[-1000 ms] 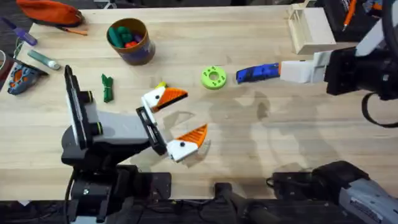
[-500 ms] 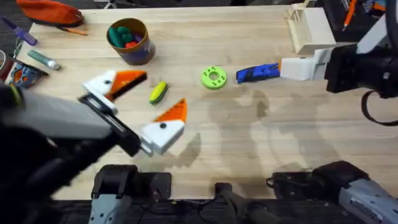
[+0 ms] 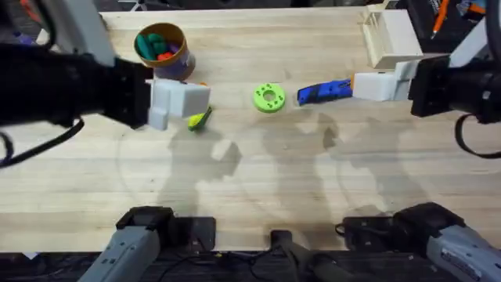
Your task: Pick up the gripper from the table and insert it into the empty holder that is missing its gripper. Then pick up a screw, insert it into the mounting hole, and use the screwdriver to tighten it. Finally, clean up the table by picking up the vegetable and placing it into the bucket.
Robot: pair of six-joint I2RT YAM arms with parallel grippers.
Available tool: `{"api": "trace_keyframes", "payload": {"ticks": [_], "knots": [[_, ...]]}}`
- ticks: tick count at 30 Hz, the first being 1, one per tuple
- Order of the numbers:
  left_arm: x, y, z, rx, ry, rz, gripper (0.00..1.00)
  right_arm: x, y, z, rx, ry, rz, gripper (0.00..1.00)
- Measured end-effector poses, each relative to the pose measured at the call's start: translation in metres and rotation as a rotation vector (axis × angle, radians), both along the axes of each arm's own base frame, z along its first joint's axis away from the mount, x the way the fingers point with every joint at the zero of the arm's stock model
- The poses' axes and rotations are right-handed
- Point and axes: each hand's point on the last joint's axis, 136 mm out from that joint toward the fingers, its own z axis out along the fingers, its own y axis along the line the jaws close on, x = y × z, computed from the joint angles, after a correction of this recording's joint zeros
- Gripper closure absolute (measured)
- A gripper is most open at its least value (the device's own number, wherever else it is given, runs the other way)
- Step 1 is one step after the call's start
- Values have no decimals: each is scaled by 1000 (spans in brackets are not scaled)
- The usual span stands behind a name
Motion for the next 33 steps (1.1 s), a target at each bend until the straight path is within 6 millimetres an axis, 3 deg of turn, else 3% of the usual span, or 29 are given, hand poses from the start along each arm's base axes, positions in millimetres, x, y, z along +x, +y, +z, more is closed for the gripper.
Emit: {"api": "trace_keyframes", "payload": {"ticks": [7, 12, 14, 23, 33], "knots": [[12, 12, -22, 64, 93, 36, 15, 0, 0, 0, 0, 0, 0, 10], [6, 40, -49, 217, 234, 108, 15, 0, 0, 0, 0, 0, 0, 11], [17, 44, -60, 258, 270, 106, 15, 0, 0, 0, 0, 0, 0, 9], [59, 35, -150, 393, 562, 1, 15, 0, 0, 0, 0, 0, 0, 10], [79, 35, -212, 418, 689, -18, 15, 0, 0, 0, 0, -1, 0, 9]]}}
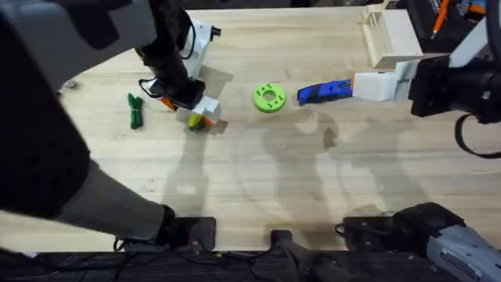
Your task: Pick up the gripper from the table and insert it into the empty holder that is missing its gripper. Then pick up a screw, insert it into the mounting hole, and use the screwdriver to tighten it. Finally, clean up the table by picking up the vegetable and placing it into the bucket.
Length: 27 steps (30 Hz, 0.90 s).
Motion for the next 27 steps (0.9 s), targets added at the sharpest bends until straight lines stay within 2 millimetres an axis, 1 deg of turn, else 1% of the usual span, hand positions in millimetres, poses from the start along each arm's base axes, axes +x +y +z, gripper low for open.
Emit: {"api": "trace_keyframes", "payload": {"ticks": [3, 6, 8, 11, 17, 18, 19, 20, 21, 22, 23, 26, 27], "knots": [[2, -1, -11, -1, 21, 0, 15, 0, 0, 0, 0, 0, 0, 9], [13, -3, -16, -12, -21, 3, 15, 0, 0, 0, 0, 0, 0, 10], [16, -5, -19, -20, -36, 8, 14, 0, 0, 0, 0, 0, 0, 11], [7, -5, -25, -23, -8, 12, 13, 0, 0, 0, 0, 0, 0, 10], [5, -8, -26, -26, -12, 7, 3, 0, 0, 0, 0, 0, 0, 10], [5, -8, -26, -28, -14, 8, 10, 0, 0, 0, 0, 0, 0, 9], [5, -8, -26, -29, -15, 8, 41, 0, 0, 0, 0, 0, 0, 11], [4, -8, -26, -31, -15, 9, 88, 0, 0, 0, 0, 0, 0, 9], [4, -9, -26, -32, -15, 12, 158, 0, 0, 0, 0, 0, 0, 9], [4, -9, -26, -34, -14, 15, 279, 0, 0, 0, 0, 0, 0, 9], [4, -9, -26, -36, -13, 15, 448, 0, 0, 0, 0, 0, 0, 9], [5, -11, -25, -46, -18, 17, 893, 0, 0, 0, 0, 0, 0, 10], [5, -11, -25, -47, -18, 16, 960, 0, 0, 0, 0, 0, 0, 9]]}}
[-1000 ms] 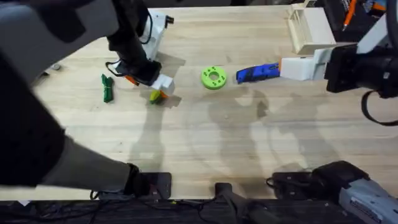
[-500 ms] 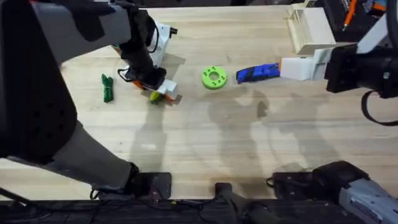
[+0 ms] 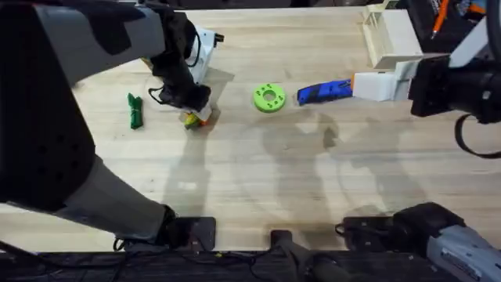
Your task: Pick up the gripper from the table and insert it into the empty holder that is missing its gripper. Then pick up a screw, insert it into the mounting hole, and use the screwdriver to tighten it. Finally, clean up the table by picking up the vegetable and placing it into the bucket.
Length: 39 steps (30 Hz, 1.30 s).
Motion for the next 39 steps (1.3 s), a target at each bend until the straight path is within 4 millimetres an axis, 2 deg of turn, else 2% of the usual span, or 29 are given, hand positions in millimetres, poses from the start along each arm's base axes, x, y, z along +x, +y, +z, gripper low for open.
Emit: {"api": "trace_keyframes", "payload": {"ticks": [9, 12, 14, 16, 21, 26, 29, 33, 36, 39], "knots": [[0, 0, 1, -1, 0, 1, 968, 0, 0, 0, 0, 0, 0, 9], [-1, -1, 8, -4, -2, 4, 968, 0, 0, 0, 0, -1, 0, 9], [4, -1, 25, -8, -37, 7, 968, 0, 0, 0, 0, 0, 0, 9], [17, -3, 50, -16, -108, 11, 968, 0, 0, 0, 0, 0, 0, 9], [50, -1, 137, -29, -334, 54, 968, 0, 0, 0, 0, 0, 0, 10], [75, 18, 207, -41, -507, 149, 968, 0, 0, 0, 0, 0, 0, 9], [88, 34, 238, -47, -599, 224, 968, 0, 0, 0, 0, 0, 0, 9], [98, 55, 258, -46, -674, 302, 968, 0, 0, 0, 0, -1, 0, 13], [102, 66, 257, -39, -680, 342, 968, 0, 0, 0, 0, -1, 0, 11], [114, 68, 247, -41, -673, 357, 968, 0, 0, 0, 0, -1, 0, 11]]}}
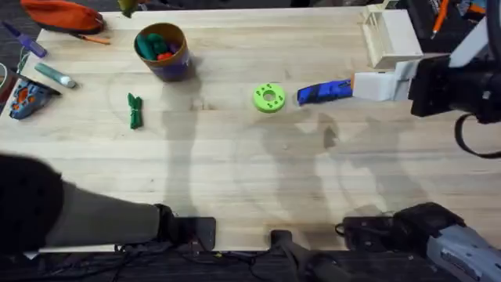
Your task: Pick up the gripper from the table and insert it into the empty holder that is missing its gripper. Then pick up a screw, insert it into the mounting hole, and use the screwdriver to tighten it. Finally, clean up the table by picking up the vegetable and placing it into the bucket.
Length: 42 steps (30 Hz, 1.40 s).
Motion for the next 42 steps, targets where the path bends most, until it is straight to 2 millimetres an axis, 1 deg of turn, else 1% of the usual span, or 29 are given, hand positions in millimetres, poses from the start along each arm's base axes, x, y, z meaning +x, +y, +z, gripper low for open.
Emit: {"api": "trace_keyframes", "payload": {"ticks": [2, 7, 11, 13, 16, 19, 22, 26, 27, 30, 32, 33, 34, 37, 39, 42], "knots": [[11, 0, -13, -4, 18, 3, 968, 0, 0, 0, 0, 0, 0, 9], [40, 3, -62, -17, 94, 13, 968, 0, 0, 0, 0, 0, 0, 9], [50, 3, -99, -26, 171, 20, 968, 0, 0, 0, 0, 0, 0, 9], [57, 4, -112, -27, 183, 20, 968, 0, 0, 0, 0, 0, 0, 10], [65, 4, -126, -28, 191, 21, 968, 0, 0, 0, 0, 0, 0, 10], [67, 4, -137, -32, 213, 27, 968, 0, 0, 0, 0, 0, 0, 10], [67, 4, -143, -35, 226, 30, 968, 0, 0, 0, 0, 0, 0, 10], [67, 4, -145, -36, 229, 30, 968, 0, 0, 0, 0, 0, 0, 10], [67, 5, -145, -34, 229, 29, 892, 0, 0, 0, 0, 0, 0, 10], [67, 4, -145, -35, 229, 31, 433, 0, 0, 0, 0, 0, 0, 10], [67, 5, -145, -35, 229, 31, 108, 0, 0, 0, 0, 0, 0, 10], [67, 5, -145, -38, 230, 36, 41, 0, 0, 0, 0, 0, 0, 10], [66, 6, -145, -39, 233, 39, 16, 0, 0, 0, 0, 0, 0, 10], [65, 6, -145, -39, 235, 39, 15, 0, 0, 0, 0, 0, 0, 9], [64, 5, -141, -39, 232, 38, 15, 0, 0, 0, 0, 0, 0, 9], [59, 5, -125, -38, 209, 38, 14, 0, 0, 0, 0, 0, 0, 10]]}}
